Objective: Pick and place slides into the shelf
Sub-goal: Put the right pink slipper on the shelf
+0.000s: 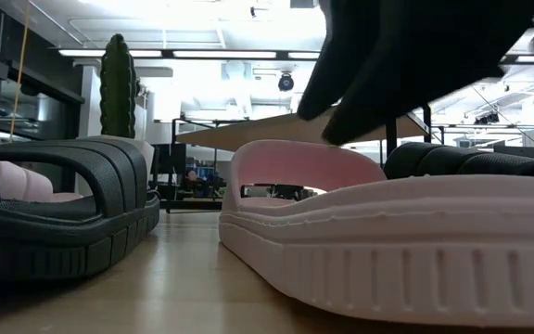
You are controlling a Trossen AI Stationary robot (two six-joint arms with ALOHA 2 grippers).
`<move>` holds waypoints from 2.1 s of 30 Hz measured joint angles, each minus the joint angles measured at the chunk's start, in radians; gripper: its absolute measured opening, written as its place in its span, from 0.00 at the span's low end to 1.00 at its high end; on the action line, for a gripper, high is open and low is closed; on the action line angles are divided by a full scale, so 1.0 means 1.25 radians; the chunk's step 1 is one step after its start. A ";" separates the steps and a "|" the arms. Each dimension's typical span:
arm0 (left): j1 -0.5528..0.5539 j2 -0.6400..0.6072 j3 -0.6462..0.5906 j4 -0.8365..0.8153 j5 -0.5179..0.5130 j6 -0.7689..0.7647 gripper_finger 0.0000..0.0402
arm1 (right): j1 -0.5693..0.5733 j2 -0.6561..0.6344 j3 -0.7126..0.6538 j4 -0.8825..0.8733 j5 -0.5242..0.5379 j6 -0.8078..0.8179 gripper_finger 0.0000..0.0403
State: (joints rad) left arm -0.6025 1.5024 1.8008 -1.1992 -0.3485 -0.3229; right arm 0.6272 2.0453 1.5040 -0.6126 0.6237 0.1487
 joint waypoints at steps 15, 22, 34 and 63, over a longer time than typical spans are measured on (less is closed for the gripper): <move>0.000 0.000 0.000 0.000 0.000 0.000 0.00 | -0.026 0.029 -0.001 -0.013 0.061 0.003 0.61; 0.000 0.000 0.000 0.000 0.000 0.000 0.00 | -0.026 0.045 -0.001 -0.012 0.062 0.007 0.61; 0.000 0.000 0.000 0.000 0.000 0.000 0.00 | -0.027 0.068 -0.001 -0.014 0.088 0.028 0.53; 0.000 0.000 0.000 0.000 0.000 0.000 0.00 | -0.031 0.068 -0.001 -0.017 0.084 0.032 0.01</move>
State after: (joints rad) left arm -0.6025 1.5024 1.8008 -1.1988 -0.3487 -0.3227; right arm 0.5884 2.1304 1.5032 -0.6342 0.7284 0.1888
